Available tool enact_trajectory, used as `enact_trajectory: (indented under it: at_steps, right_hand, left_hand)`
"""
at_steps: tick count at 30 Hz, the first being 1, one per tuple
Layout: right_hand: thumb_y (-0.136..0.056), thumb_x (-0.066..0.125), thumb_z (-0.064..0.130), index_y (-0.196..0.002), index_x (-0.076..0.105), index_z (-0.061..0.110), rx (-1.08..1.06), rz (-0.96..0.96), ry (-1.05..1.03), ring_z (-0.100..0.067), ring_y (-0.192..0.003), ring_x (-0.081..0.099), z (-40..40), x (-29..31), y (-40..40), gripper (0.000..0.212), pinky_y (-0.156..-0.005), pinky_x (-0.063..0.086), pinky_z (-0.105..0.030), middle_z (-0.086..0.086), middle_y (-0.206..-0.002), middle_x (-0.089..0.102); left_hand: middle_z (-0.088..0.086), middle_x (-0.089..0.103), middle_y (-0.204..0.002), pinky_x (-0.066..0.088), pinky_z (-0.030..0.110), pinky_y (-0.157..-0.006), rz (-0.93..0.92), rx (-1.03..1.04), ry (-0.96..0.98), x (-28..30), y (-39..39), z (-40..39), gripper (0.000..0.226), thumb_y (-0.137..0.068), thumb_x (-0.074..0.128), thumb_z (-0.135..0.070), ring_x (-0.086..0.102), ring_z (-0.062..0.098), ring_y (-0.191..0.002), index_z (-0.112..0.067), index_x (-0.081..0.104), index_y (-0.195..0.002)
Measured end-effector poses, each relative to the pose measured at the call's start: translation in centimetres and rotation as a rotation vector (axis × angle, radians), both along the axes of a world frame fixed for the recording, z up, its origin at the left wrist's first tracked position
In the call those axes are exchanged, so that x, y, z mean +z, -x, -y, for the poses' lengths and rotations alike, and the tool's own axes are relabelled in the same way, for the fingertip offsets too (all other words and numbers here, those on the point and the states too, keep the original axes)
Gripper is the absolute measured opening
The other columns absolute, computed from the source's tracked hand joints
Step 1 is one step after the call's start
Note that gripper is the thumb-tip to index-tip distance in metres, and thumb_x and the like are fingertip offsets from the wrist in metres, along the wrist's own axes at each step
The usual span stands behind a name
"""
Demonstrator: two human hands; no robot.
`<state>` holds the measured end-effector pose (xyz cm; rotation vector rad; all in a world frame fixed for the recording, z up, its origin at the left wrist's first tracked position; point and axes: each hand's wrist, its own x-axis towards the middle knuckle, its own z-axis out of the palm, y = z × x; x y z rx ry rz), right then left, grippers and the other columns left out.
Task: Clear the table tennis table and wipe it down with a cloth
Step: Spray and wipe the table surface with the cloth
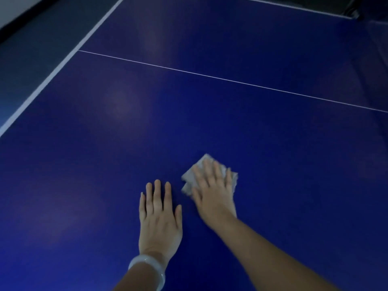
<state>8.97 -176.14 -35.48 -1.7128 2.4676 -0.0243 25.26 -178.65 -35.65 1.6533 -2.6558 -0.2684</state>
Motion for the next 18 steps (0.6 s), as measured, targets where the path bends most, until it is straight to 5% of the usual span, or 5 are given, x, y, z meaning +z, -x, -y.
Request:
enact_trajectory:
  at_steps: [4, 9, 12, 14, 18]
  right_hand:
    - [-0.098, 0.01, 0.042, -0.156, 0.002, 0.026, 0.153, -0.062, -0.107, -0.029, -0.15, -0.008, -8.1, -0.4, 3.2, 0.06, -0.118, 0.003, -0.06, -0.005, -0.164, -0.007]
    - [-0.103, 0.021, 0.04, -0.157, 0.006, 0.026, -0.735, 0.066, -0.012, -0.022, -0.15, -0.008, -17.1, 0.7, 12.3, 0.058, -0.119, -0.001, -0.055, -0.002, -0.164, -0.006]
    - [-0.102, 0.02, 0.04, -0.157, 0.007, 0.022, -0.97, 0.042, 0.0, -0.03, -0.15, -0.001, -17.2, 1.2, 9.4, 0.059, -0.118, 0.002, -0.059, -0.009, -0.164, 0.001]
    - [-0.102, 0.028, 0.037, -0.156, 0.01, 0.018, -0.812, -0.009, -0.029, -0.034, -0.15, 0.004, -16.1, 0.8, 4.7, 0.061, -0.116, 0.007, -0.062, -0.013, -0.163, 0.007]
    - [-0.095, 0.031, 0.043, -0.155, 0.023, 0.021, 0.031, -0.046, -0.03, -0.031, -0.15, 0.01, -18.2, 0.0, -3.6, 0.064, -0.115, 0.008, -0.062, -0.009, -0.163, 0.012]
  left_hand:
    - [0.014, 0.017, -0.16, 0.01, 0.048, -0.121, -0.016, 0.009, 0.007, 0.0, 0.0, -0.2, 0.065, -0.099, 0.012, -0.045, 0.004, 0.029, -0.15, -0.009, 0.021, -0.152]
    - [0.012, 0.008, -0.162, 0.001, 0.045, -0.122, -0.009, 0.021, 0.012, 0.1, 0.2, -0.4, 0.066, -0.098, 0.007, -0.047, -0.004, 0.027, -0.15, -0.011, 0.013, -0.154]
    - [0.013, 0.011, -0.161, 0.002, 0.046, -0.122, 0.005, 0.022, 0.024, 0.1, 0.2, -0.6, 0.066, -0.099, 0.007, -0.047, -0.001, 0.028, -0.15, -0.011, 0.014, -0.154]
    - [0.014, 0.011, -0.161, 0.003, 0.046, -0.122, -0.005, 0.022, 0.037, 0.0, 0.2, -0.5, 0.064, -0.101, 0.007, -0.045, 0.0, 0.029, -0.15, -0.011, 0.015, -0.154]
    - [0.014, 0.012, -0.161, 0.003, 0.046, -0.122, -0.039, 0.024, 0.024, 0.2, 0.2, -0.5, 0.067, -0.098, 0.013, -0.047, 0.001, 0.029, -0.15, -0.011, 0.016, -0.154]
